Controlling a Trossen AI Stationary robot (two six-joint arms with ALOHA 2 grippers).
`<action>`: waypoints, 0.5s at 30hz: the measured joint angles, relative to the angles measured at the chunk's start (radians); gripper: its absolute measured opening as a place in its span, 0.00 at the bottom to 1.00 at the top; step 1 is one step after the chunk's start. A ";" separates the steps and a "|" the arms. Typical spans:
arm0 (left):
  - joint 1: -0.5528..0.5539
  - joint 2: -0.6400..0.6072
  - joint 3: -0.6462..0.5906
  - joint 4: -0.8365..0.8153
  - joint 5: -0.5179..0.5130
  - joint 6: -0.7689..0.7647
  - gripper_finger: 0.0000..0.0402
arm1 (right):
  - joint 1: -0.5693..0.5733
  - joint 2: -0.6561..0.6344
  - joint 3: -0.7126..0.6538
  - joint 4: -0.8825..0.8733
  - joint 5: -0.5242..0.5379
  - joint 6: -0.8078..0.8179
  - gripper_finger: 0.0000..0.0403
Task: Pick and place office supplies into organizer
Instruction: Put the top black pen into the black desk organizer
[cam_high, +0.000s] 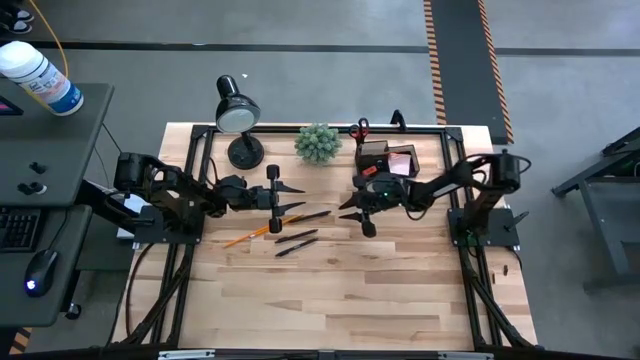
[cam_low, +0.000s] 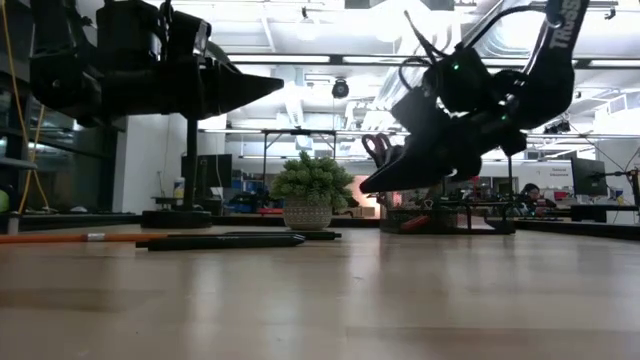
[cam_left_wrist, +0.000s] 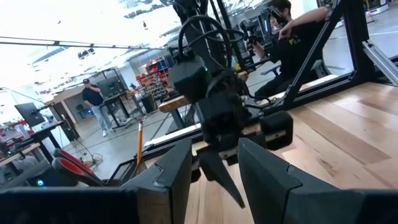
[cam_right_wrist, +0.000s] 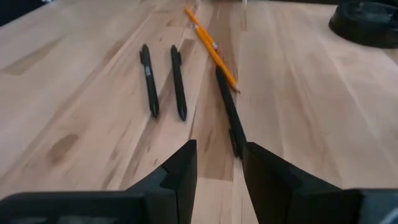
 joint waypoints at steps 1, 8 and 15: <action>0.000 0.000 0.000 -0.002 0.000 0.000 0.29 | -0.004 0.013 0.002 0.015 0.000 -0.001 0.29; 0.000 0.000 0.000 -0.005 0.000 0.000 0.29 | -0.066 0.101 0.003 0.129 -0.050 0.021 0.29; 0.000 0.000 0.000 -0.001 0.000 0.000 0.29 | -0.081 0.187 0.016 0.170 -0.091 0.019 0.29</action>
